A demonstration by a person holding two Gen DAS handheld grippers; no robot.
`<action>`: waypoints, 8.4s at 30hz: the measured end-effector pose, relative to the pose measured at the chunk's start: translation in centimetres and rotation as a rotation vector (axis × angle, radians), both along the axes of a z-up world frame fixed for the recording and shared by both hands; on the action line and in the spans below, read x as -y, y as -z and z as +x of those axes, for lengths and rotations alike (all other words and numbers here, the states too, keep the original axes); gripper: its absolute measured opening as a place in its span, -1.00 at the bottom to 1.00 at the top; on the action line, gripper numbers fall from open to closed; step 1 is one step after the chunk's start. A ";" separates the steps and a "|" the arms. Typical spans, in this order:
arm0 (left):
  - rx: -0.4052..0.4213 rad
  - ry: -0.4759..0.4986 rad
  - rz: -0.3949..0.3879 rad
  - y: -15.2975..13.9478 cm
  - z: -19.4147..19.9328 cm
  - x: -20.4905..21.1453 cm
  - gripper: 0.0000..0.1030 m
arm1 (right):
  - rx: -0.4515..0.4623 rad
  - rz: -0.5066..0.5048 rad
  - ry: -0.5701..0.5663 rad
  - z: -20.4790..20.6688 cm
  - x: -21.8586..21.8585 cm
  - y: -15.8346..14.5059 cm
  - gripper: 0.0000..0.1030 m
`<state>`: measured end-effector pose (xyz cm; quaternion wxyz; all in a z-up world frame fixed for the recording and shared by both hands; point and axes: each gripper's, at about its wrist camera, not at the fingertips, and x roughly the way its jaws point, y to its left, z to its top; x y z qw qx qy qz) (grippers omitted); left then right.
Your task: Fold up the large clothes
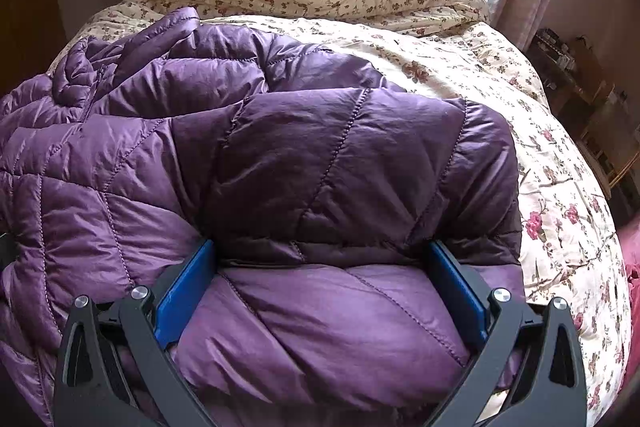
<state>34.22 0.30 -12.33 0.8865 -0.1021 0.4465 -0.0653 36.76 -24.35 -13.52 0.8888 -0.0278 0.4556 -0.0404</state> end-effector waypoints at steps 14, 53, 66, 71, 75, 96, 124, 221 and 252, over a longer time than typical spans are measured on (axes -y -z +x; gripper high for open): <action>0.031 -0.310 -0.269 -3.8 -16.6 -15.8 0.61 | 0.004 -0.003 -0.001 0.0 0.3 0.0 0.97; 0.258 -0.519 -0.263 -11.8 -16.7 -24.5 -0.67 | 0.012 -0.003 -0.001 0.0 0.2 -0.2 0.97; 0.173 -0.059 -0.387 -10.3 -1.9 -6.9 -0.67 | 0.012 0.000 -0.001 -0.1 0.3 -0.1 0.97; 0.124 0.100 -0.426 -8.9 0.4 -0.5 -0.67 | 0.012 0.002 -0.001 -0.1 0.4 -0.1 0.97; 0.066 0.219 -0.470 -7.1 1.4 3.5 -0.67 | 0.012 0.006 -0.001 0.0 0.3 -0.1 0.97; 0.081 0.225 -0.364 -6.0 -3.5 0.9 0.28 | 0.010 -0.023 -0.001 -0.1 0.1 -0.5 0.95; 0.075 0.063 -0.196 -2.5 -9.7 -7.5 0.28 | -0.020 0.357 -0.105 -1.0 -3.2 -5.7 -0.78; 0.085 0.007 0.041 -2.3 -2.8 -4.6 0.66 | 0.040 0.027 -0.100 -1.2 -2.8 -4.3 0.86; -0.057 0.026 -0.097 0.1 -29.0 -12.9 0.40 | -0.232 0.137 -0.225 -28.7 6.2 -2.2 0.58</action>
